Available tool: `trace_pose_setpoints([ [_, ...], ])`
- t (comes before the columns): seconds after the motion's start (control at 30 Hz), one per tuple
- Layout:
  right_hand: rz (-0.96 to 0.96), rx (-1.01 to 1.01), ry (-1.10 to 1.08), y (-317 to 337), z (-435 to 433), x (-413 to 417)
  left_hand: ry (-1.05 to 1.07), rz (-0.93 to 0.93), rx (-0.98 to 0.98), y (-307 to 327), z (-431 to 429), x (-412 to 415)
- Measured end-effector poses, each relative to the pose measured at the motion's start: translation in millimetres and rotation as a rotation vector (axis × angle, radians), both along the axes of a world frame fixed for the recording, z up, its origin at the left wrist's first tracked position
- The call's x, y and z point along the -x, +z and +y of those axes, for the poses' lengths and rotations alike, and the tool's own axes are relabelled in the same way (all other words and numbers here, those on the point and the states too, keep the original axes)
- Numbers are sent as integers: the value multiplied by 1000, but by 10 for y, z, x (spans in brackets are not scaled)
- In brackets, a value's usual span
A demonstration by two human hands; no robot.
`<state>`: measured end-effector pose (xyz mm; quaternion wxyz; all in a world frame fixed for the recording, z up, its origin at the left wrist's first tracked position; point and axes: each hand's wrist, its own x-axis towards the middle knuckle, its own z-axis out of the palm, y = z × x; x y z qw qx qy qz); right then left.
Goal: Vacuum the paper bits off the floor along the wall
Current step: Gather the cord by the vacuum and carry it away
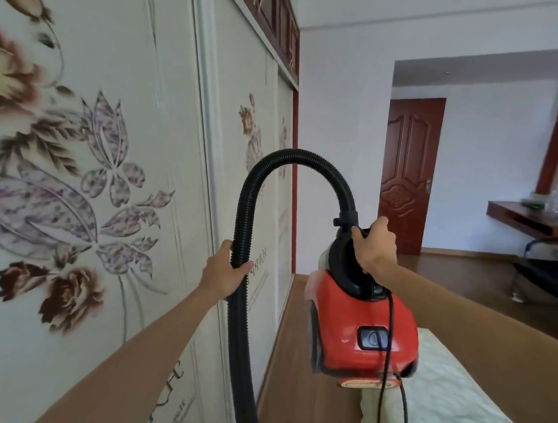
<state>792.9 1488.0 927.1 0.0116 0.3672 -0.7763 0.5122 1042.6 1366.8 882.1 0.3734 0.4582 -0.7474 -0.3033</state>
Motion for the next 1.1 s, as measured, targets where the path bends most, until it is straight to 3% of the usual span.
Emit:
trace_pose_setpoints([
  [0.4, -14, -41, -81, -57, -1120, 1037, -89, 17, -14, -28, -1364, 1153],
  [1.1, -47, -97, -229, -306, -3797, 3045, -239, 11, 25, -386, -4485, 3459],
])
